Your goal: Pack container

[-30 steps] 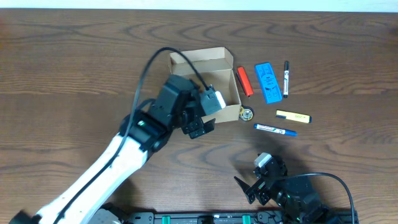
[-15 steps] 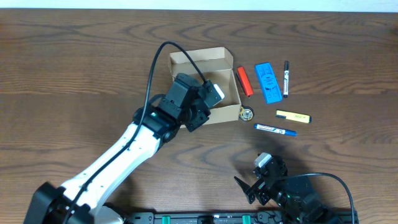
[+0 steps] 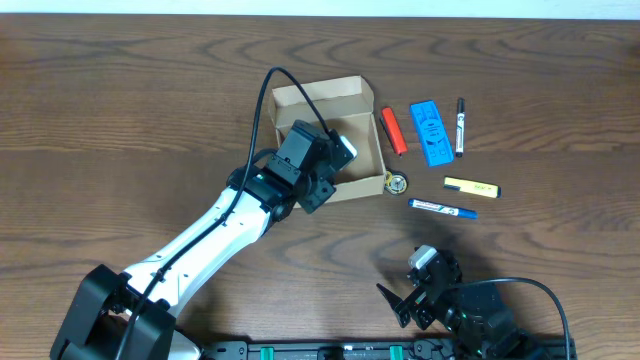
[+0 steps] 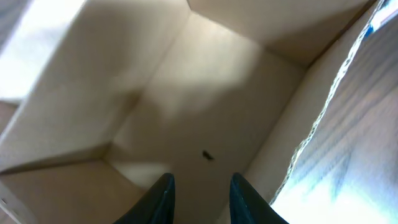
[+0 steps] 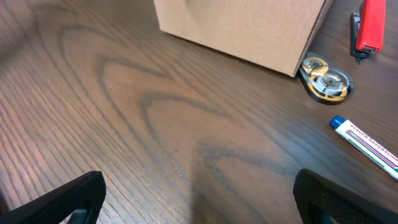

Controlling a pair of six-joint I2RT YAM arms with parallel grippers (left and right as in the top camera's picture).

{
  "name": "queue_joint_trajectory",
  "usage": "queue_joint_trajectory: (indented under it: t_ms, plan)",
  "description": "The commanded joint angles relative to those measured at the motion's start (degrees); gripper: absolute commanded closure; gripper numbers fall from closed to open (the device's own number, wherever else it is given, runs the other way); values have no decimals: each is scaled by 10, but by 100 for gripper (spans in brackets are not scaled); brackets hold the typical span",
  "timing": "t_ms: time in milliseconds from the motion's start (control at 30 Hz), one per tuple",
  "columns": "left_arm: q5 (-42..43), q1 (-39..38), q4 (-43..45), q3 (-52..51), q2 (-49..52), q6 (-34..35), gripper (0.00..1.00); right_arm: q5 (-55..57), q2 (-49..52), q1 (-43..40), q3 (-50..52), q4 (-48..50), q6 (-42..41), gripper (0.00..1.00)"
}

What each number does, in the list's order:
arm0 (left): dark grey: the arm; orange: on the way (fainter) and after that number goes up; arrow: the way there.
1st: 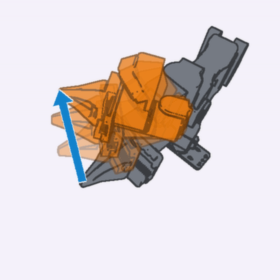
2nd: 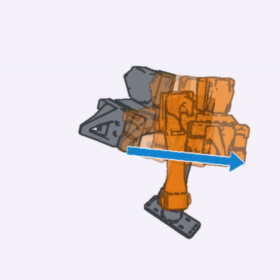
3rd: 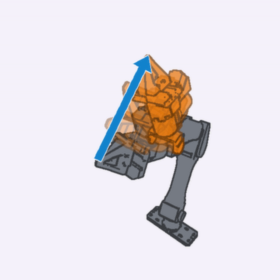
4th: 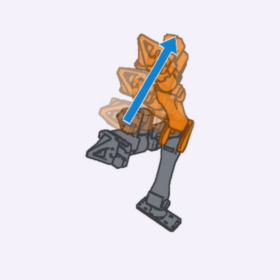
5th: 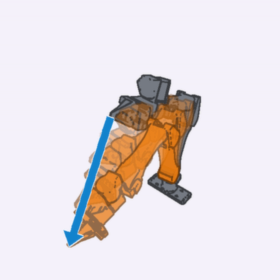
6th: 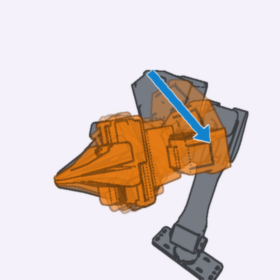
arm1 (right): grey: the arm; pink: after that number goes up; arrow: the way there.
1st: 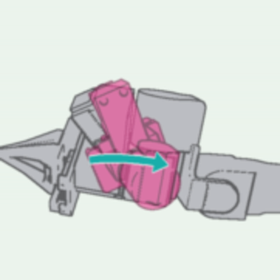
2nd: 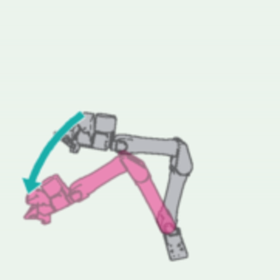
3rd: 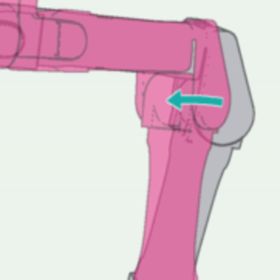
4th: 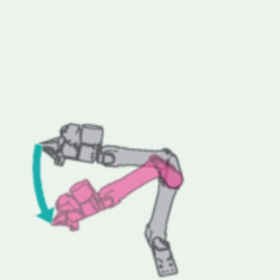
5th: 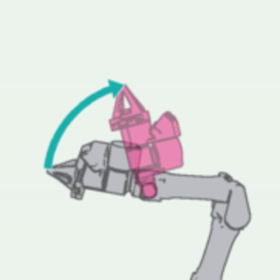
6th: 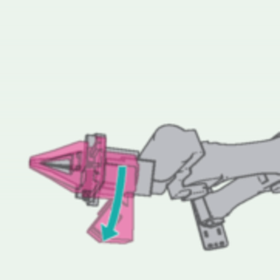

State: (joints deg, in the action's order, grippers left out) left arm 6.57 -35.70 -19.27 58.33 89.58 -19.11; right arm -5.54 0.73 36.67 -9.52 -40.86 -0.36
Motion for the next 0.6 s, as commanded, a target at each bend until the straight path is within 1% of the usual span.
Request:
queue_joint_trajectory:
  t_ms: [0,100,233,433,500,567]
  plan:
    - [-14,0,-13,4,3,9,70,2,-4,9,3,-1,9,1]
    - [-37,0,-30,4,3,5,70,2,-4,9,3,-1,9,1]
    - [-76,0,-45,4,3,-17,69,2,-4,9,3,-1,9,1]
    - [-139,0,-49,4,3,-35,69,2,-4,9,3,-1,9,1]
    - [-153,0,-49,4,3,-44,70,2,-4,9,3,-1,9,1]
    - [-174,0,-48,4,3,-47,73,2,-4,9,3,-1,9,1]
